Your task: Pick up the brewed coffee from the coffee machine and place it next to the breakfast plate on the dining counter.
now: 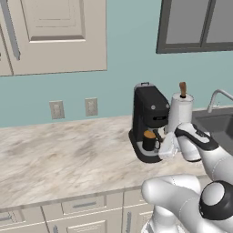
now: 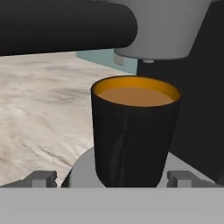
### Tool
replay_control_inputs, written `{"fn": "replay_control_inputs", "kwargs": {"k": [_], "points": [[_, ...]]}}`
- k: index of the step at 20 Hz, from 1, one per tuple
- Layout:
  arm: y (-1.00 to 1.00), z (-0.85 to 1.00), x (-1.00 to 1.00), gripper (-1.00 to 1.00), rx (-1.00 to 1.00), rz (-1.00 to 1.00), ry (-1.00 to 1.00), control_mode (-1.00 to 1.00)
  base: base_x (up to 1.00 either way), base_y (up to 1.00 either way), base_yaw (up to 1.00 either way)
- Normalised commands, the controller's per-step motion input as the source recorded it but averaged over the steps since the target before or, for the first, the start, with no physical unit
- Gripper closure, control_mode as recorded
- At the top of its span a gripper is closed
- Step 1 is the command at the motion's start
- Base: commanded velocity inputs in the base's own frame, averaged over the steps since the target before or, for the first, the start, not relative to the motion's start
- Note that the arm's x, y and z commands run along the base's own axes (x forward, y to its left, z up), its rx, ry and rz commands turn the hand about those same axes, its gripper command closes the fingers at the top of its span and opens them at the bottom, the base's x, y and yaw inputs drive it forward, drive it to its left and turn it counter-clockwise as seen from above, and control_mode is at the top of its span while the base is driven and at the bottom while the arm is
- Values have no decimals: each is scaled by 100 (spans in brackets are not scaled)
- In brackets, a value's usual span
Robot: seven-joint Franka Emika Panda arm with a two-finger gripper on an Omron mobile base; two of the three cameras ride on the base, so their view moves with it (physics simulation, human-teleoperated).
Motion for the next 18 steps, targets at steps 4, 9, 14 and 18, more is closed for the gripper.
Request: {"fn": "replay_control_inputs", "kwargs": {"k": [4,9,14,18], "points": [[-7,-7,9,-100,1,0,0,-100,0,0,0],[0,0,2,-100,1,0,0,-100,0,0,0],[6,0,9,-100,1,0,0,-100,0,0,0],[3,0,0,100,0,0,0,-100,0,0,0]]}}
